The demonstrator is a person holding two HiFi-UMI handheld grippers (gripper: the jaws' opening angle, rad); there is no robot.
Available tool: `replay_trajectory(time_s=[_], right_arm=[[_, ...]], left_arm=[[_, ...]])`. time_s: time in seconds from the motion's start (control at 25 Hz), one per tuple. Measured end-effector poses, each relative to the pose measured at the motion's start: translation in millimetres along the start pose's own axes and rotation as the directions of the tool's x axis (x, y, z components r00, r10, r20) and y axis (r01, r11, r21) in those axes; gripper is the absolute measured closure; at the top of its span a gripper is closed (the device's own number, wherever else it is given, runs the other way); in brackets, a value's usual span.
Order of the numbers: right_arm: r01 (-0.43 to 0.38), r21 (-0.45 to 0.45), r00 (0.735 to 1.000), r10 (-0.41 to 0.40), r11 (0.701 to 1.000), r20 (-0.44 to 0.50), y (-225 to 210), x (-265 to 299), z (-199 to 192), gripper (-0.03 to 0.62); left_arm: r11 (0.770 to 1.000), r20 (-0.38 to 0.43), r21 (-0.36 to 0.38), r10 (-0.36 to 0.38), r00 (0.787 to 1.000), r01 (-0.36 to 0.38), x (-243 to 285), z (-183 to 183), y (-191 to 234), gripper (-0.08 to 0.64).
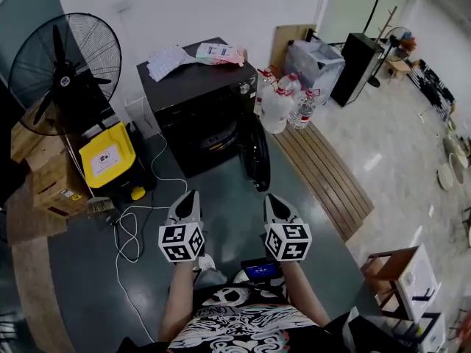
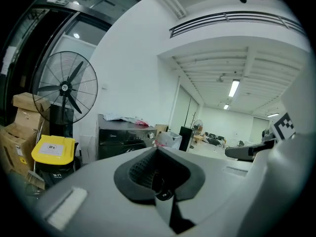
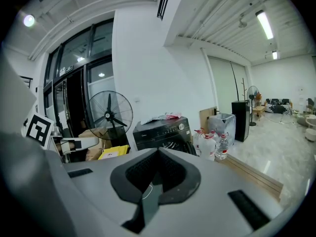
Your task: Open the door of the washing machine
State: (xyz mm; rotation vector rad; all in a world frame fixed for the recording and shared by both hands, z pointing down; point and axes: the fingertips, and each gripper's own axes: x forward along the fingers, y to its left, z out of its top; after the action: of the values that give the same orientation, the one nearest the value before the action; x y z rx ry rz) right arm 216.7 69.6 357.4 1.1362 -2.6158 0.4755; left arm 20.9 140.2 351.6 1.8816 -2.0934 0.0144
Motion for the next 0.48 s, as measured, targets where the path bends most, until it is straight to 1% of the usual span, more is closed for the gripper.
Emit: replay_trajectory(time_s=[0.48], right_arm=[[0.006,0.001,1.000,-0.006,1.000,-0.013,-15.2,7.8,2.0,0.591]], left_arm=[[1.000,0.003,0.002,0.009,1.000,-0.009,14.9,2.2,-0.5,0.558]])
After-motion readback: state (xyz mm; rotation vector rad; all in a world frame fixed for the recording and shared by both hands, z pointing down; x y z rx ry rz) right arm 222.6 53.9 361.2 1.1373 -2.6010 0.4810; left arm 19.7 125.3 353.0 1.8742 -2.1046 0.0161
